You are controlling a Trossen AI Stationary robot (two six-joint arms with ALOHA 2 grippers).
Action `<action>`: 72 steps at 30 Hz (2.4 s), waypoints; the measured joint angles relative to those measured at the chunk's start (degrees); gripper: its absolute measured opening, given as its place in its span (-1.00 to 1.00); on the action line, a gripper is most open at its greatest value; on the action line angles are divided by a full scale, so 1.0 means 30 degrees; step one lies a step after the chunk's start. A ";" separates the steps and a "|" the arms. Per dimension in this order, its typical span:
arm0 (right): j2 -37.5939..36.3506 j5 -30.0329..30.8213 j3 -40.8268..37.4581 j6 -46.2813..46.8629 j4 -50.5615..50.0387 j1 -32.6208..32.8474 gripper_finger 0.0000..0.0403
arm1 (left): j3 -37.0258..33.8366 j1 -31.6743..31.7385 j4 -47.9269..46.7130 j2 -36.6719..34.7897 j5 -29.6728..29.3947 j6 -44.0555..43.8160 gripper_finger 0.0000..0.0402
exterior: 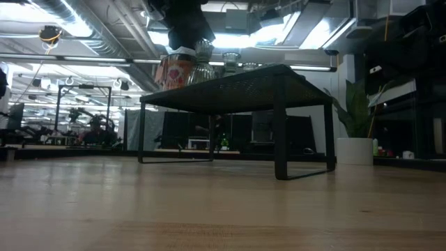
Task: Pick & Place candle stick holders
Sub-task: Put the red scented candle on the shelf
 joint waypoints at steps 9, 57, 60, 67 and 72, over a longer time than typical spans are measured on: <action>0.0000 0.0000 -0.0003 0.0001 -0.0002 0.0001 -0.92 | 0.0000 -0.0007 0.0232 0.0000 0.0252 -0.0114 0.46; 0.0000 0.0004 0.0000 -0.0003 0.0000 -0.0001 -0.92 | 0.3223 -0.4700 -0.9019 -0.0848 0.0617 0.0616 0.67; 0.0000 0.0006 0.0003 -0.0003 0.0001 0.0003 -0.92 | 0.2622 -0.5613 -0.9209 -0.0914 0.0583 0.0383 0.67; 0.0000 0.0007 -0.0003 0.0004 -0.0006 0.0003 -0.92 | -0.0922 -0.7526 -0.6950 -0.2062 0.1112 -0.0664 0.67; 0.0000 0.0000 -0.0001 -0.0003 0.0000 0.0001 -0.92 | -0.3364 -0.8778 -0.5279 -0.3299 0.1151 -0.0836 0.67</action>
